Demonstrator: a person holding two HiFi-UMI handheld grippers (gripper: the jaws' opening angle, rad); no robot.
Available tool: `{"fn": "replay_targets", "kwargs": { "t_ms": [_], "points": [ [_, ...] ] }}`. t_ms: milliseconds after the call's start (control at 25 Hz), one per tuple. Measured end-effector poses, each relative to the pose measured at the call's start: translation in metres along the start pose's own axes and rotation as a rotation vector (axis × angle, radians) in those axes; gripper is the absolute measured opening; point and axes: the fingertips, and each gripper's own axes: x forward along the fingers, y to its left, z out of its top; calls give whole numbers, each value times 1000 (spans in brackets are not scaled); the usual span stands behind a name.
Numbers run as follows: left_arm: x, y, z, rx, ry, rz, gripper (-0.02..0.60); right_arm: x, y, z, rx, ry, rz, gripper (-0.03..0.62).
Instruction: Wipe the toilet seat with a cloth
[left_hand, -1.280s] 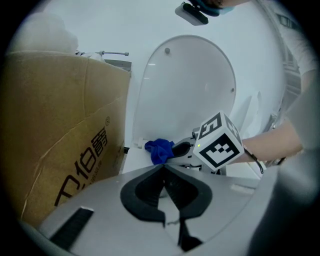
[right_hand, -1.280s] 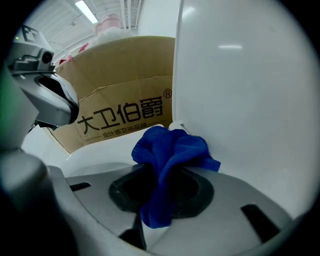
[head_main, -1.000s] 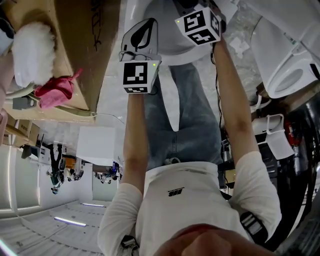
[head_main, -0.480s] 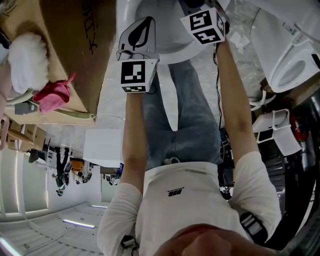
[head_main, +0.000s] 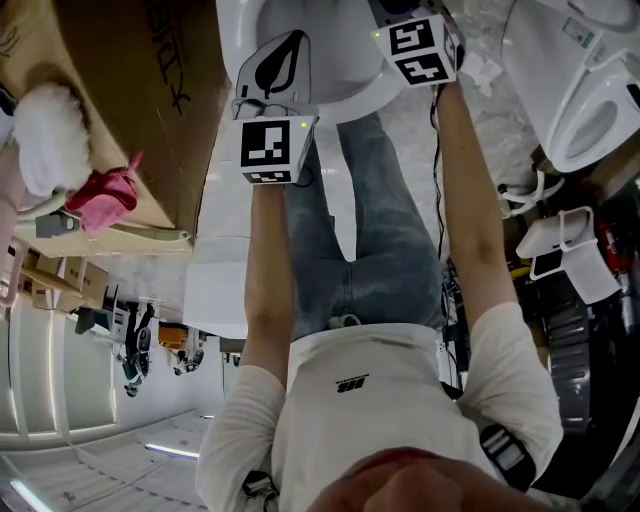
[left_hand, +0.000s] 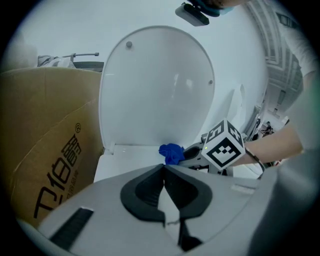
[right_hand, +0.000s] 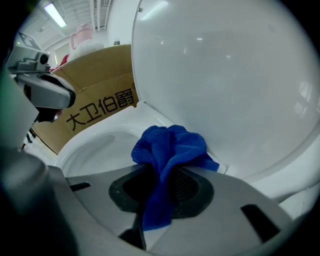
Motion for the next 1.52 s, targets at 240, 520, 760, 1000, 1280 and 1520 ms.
{"fn": "replay_targets", "kwargs": {
  "t_ms": [240, 520, 760, 1000, 1280, 1520],
  "points": [
    [-2, -12, -5, 20, 6, -23, 11, -11, -6, -22, 46, 14, -34, 86],
    [-8, -19, -10, 40, 9, -48, 11, -21, -5, -42, 128, 18, -74, 86],
    [-14, -26, -10, 63, 10, -76, 11, -29, -1, -60, 188, 43, -104, 86],
    [-23, -30, -14, 90, 14, -105, 11, -37, 9, -76, 244, 61, -136, 86],
    [-40, -38, -11, 106, -1, -136, 11, -52, 30, -98, 313, 127, -164, 86],
    [-71, -44, 4, 128, -14, -148, 11, -98, 51, -81, 333, 70, -193, 86]
  ]
}}
